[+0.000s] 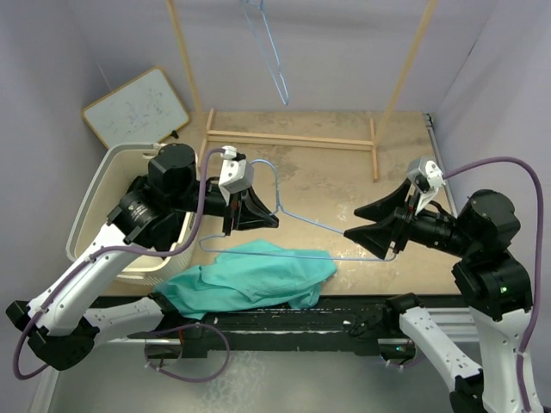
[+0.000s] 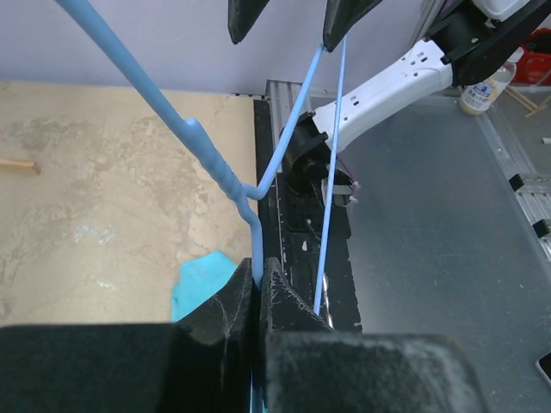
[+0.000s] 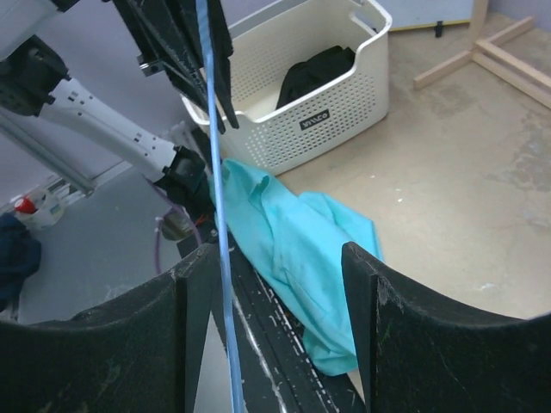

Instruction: Remove the t-shirt from the hanger

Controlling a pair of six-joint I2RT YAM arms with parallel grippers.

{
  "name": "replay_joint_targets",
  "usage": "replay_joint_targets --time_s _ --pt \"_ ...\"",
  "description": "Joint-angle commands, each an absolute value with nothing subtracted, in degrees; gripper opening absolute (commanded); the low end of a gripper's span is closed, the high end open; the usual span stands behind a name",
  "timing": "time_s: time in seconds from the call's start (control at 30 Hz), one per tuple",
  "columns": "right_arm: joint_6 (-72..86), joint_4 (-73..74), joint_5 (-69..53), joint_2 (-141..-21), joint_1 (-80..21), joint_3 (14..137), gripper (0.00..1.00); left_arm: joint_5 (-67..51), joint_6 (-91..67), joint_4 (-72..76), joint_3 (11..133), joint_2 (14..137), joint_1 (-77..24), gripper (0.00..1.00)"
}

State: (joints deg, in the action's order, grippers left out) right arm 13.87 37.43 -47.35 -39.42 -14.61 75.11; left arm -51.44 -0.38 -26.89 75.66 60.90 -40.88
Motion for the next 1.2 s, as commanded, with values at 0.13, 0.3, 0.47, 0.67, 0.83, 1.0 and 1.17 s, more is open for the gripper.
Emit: replay_joint_targets --time_s 0.13,0.3,0.47,0.67,0.83,1.0,1.17 --pt "14.64 32.90 -55.46 -39.11 -14.79 71.45 0.59 -53.99 -4.06 -18.97 77.88 63.08 -41.05 0.00" --pt "15.68 32.31 -56.16 -39.50 -14.77 69.83 0.41 -50.70 -6.45 -15.69 77.85 64.17 -41.42 0.00" --pt "15.85 33.07 -54.57 -39.40 -14.77 69.35 0.01 -47.15 -7.87 -13.43 77.82 64.34 -41.41 0.00" --pt "14.53 38.17 -45.59 -40.01 -14.77 71.71 0.00 -39.81 -8.19 -13.11 76.54 62.33 -41.42 0.46" --pt "15.24 43.06 -35.68 -40.01 -14.77 74.68 0.00 -27.01 -7.10 -16.31 73.61 56.92 -41.43 0.95" --pt "17.52 46.25 -23.91 -41.42 -14.77 77.68 0.00 -16.57 -6.51 -18.62 69.15 49.74 -41.42 0.99" --pt "18.21 40.69 -9.20 -46.46 -14.77 80.57 0.00 -11.56 -7.53 -19.61 61.99 42.62 -41.44 0.99"
